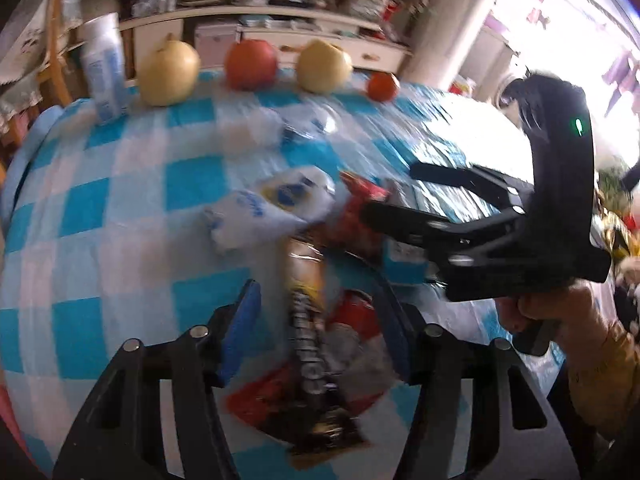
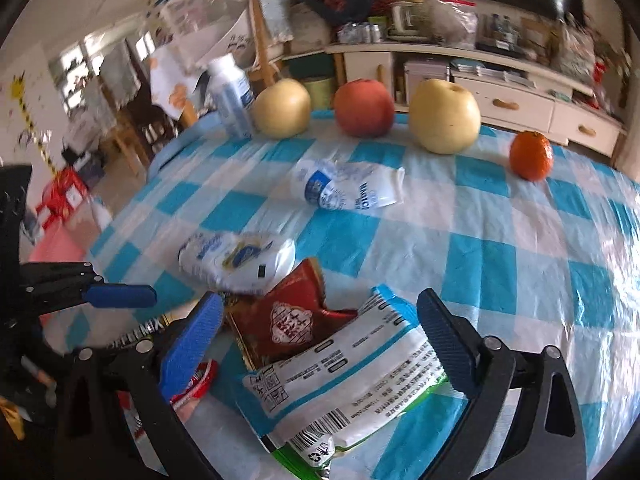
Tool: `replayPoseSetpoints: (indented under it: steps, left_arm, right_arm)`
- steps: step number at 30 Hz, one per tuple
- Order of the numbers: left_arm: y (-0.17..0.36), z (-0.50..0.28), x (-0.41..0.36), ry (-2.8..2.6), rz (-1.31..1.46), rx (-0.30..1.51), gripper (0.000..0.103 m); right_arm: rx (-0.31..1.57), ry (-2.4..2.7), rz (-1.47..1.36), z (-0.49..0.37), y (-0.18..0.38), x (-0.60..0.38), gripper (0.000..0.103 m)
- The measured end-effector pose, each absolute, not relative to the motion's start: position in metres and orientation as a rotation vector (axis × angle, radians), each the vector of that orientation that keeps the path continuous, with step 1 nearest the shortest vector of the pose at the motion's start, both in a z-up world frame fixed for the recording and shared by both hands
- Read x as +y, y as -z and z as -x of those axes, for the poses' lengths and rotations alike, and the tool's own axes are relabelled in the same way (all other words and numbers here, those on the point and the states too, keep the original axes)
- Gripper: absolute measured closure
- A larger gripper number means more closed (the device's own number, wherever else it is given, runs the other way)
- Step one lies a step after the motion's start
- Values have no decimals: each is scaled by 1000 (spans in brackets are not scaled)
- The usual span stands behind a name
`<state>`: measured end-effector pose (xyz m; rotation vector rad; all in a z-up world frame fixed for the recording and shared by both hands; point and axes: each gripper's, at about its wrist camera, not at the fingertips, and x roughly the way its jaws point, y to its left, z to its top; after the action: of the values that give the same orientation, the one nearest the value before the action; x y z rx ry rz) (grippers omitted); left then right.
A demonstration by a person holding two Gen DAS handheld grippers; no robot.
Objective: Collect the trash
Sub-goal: 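Grasp the brown COFFEE stick packet with the left gripper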
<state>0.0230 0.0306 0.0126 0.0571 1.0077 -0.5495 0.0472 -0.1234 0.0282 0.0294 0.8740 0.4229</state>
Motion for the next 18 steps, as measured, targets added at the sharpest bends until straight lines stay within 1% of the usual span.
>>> replayPoseSetpoints:
  steps: [1,4,6,8,10,11,12,13,16,18]
  left_arm:
    - [-10,-23,27,549,-70,1016,45]
    - [-1,-27,22,528,-64,1045,48]
    - [0,-28,21,522,-61,1049,54]
    - [1,-25,22,514,-61,1040,58]
    - [0,-25,23,497,-53,1038,69]
    - [1,-25,25,484,-47,1044,78]
    - [3,-25,30,471,-27,1048,81]
    - [5,-24,33,466,-7,1047,82]
    - [5,-18,40,447,25,1030,85]
    - [4,-14,44,430,49,1021,86]
  right_arm:
    - [881,-430,-24,-48,-27,-123,24]
    - [889,-439,-20,-49,-24,-124,25]
    - [892,-449,-30,-49,-24,-125,25]
    - [893,-455,-28,-51,-24,-125,25]
    - [891,-457,-8,-50,-24,-122,25]
    - [889,-457,1,-50,-23,-120,25]
    - [885,-458,16,-50,-24,-118,25]
    - [883,-461,27,-50,-24,-116,24]
    - [884,-480,83,-47,-22,-106,19]
    - [889,-491,131,-45,-18,-99,18]
